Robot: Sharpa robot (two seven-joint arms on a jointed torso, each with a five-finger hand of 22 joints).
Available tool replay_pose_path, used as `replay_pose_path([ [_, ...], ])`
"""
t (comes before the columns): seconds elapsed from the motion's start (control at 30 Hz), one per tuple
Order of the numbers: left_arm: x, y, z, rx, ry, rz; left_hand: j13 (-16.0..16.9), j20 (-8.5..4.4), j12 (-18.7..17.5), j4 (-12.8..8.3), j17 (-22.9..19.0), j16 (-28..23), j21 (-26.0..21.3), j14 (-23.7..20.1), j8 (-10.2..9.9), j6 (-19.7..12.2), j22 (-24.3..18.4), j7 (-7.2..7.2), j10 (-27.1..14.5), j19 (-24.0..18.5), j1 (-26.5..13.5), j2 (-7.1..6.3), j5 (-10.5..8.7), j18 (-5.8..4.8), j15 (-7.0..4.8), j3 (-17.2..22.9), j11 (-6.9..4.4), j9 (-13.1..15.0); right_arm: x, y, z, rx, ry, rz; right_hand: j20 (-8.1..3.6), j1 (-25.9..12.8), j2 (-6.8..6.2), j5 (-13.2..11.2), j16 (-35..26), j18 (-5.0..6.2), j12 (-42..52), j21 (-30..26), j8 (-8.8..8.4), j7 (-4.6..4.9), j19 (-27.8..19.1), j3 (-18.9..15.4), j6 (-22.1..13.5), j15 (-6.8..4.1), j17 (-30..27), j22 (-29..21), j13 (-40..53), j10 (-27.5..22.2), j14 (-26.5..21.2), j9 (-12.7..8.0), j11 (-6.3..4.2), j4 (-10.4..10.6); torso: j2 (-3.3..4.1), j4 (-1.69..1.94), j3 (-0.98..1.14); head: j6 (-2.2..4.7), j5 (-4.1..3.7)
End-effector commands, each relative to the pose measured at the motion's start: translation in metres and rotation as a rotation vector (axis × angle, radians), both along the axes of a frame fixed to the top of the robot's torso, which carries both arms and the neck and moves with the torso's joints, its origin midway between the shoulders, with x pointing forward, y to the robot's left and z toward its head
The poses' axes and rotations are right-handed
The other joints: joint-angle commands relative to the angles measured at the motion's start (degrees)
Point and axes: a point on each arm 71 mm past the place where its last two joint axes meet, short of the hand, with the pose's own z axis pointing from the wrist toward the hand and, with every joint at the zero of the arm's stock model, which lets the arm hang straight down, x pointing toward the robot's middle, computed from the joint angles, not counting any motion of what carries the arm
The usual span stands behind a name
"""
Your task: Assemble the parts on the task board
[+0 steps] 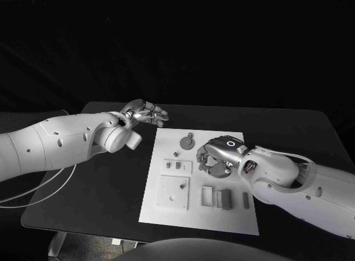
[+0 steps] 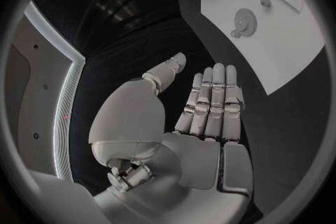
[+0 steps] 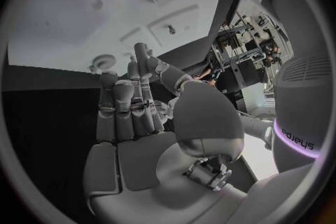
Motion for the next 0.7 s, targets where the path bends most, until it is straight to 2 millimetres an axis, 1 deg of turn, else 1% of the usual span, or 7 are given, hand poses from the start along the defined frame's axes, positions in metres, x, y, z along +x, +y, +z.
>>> replay_pose_path([
  [0.03, 0.001, -0.003, 0.002, -0.006, -0.011, -0.015, -0.09, -0.04, 0.00, 0.19, 0.08, -0.27, -0.17, 0.47, 0.14, -0.24, -0.10, 0.02, -0.31, 0.48, -0.39, -0.15, -0.03, 0.28, 0.00, -0.29, 0.10, -0.07, -0.007, 0.017, 0.003, 0.022, -0.003, 0.053, -0.22, 0.96, 0.74, 0.23, -0.15, 0.66, 0.35, 0.25, 0.35, -0.64, 0.38, 0.29, 0.88, -0.32, -0.08, 0.86, -0.07, 0.51, 0.10, 0.68, 0.09, -0.05, 0.00, -0.01, -0.01, -0.05, 0.50],
  [0.1, 0.001, -0.004, 0.002, -0.006, -0.011, -0.016, -0.09, -0.04, 0.00, 0.19, 0.09, -0.28, -0.17, 0.47, 0.14, -0.25, -0.10, 0.02, -0.31, 0.48, -0.39, -0.14, -0.03, 0.28, 0.00, -0.29, 0.10, -0.07, -0.010, 0.026, 0.004, 0.027, 0.000, 0.072, -0.22, 0.97, 0.75, 0.23, -0.16, 0.66, 0.34, 0.24, 0.35, -0.64, 0.39, 0.30, 0.88, -0.32, -0.09, 0.85, -0.07, 0.51, 0.10, 0.68, 0.08, -0.05, -0.02, 0.00, -0.04, -0.05, 0.75],
  [0.2, 0.002, -0.004, 0.002, -0.006, -0.010, -0.017, -0.09, -0.04, 0.00, 0.19, 0.10, -0.29, -0.17, 0.47, 0.14, -0.25, -0.10, 0.03, -0.31, 0.48, -0.39, -0.14, -0.03, 0.28, 0.00, -0.29, 0.10, -0.07, -0.015, 0.041, 0.003, 0.033, 0.007, 0.106, -0.23, 0.96, 0.80, 0.24, -0.17, 0.66, 0.33, 0.24, 0.34, -0.64, 0.40, 0.32, 0.87, -0.33, -0.09, 0.85, -0.06, 0.50, 0.11, 0.68, 0.08, -0.04, -0.04, 0.06, -0.08, -0.05, 1.44],
  [0.3, 0.002, -0.005, 0.002, -0.006, -0.010, -0.018, -0.09, -0.04, 0.00, 0.19, 0.12, -0.30, -0.17, 0.47, 0.14, -0.25, -0.11, 0.03, -0.31, 0.47, -0.38, -0.14, -0.03, 0.27, 0.00, -0.30, 0.10, -0.07, -0.021, 0.052, -0.001, 0.033, 0.017, 0.132, -0.23, 0.95, 0.82, 0.24, -0.19, 0.66, 0.32, 0.23, 0.33, -0.64, 0.40, 0.33, 0.86, -0.33, -0.10, 0.84, -0.06, 0.49, 0.11, 0.67, 0.08, -0.05, -0.02, 0.07, -0.09, -0.07, 1.90],
  [0.4, 0.002, -0.006, 0.002, -0.007, -0.010, -0.020, -0.09, -0.05, 0.00, 0.19, 0.13, -0.31, -0.18, 0.47, 0.14, -0.25, -0.11, 0.03, -0.31, 0.47, -0.38, -0.13, -0.03, 0.27, 0.00, -0.30, 0.10, -0.07, -0.027, 0.063, -0.008, 0.024, 0.032, 0.159, -0.24, 0.93, 0.86, 0.24, -0.21, 0.66, 0.30, 0.21, 0.31, -0.63, 0.40, 0.35, 0.83, -0.33, -0.11, 0.83, -0.05, 0.47, 0.11, 0.67, 0.08, -0.06, -0.01, 0.13, -0.13, -0.31, 2.22],
  [0.53, 0.003, -0.008, 0.002, -0.008, -0.010, -0.024, -0.10, -0.05, 0.00, 0.19, 0.15, -0.32, -0.18, 0.47, 0.14, -0.26, -0.11, 0.03, -0.31, 0.47, -0.37, -0.14, -0.03, 0.27, 0.00, -0.30, 0.11, -0.08, -0.034, 0.072, -0.018, 0.008, 0.055, 0.185, -0.24, 0.92, 0.88, 0.24, -0.23, 0.66, 0.29, 0.20, 0.30, -0.63, 0.40, 0.35, 0.82, -0.33, -0.11, 0.83, -0.05, 0.46, 0.11, 0.67, 0.09, -0.06, -0.02, 0.14, -0.20, -0.56, 2.59],
  [0.7, 0.003, -0.010, 0.001, -0.009, -0.009, -0.028, -0.10, -0.05, 0.00, 0.18, 0.17, -0.34, -0.18, 0.47, 0.14, -0.26, -0.12, 0.03, -0.32, 0.47, -0.36, -0.14, -0.03, 0.27, 0.00, -0.30, 0.11, -0.08, -0.041, 0.078, -0.032, -0.016, 0.086, 0.206, -0.24, 0.83, 1.00, 0.23, -0.29, 0.66, 0.24, 0.16, 0.25, -0.60, 0.38, 0.36, 0.76, -0.32, -0.13, 0.82, -0.03, 0.42, 0.10, 0.66, 0.10, -0.07, -0.01, 0.13, -0.14, -0.97, 3.10],
])
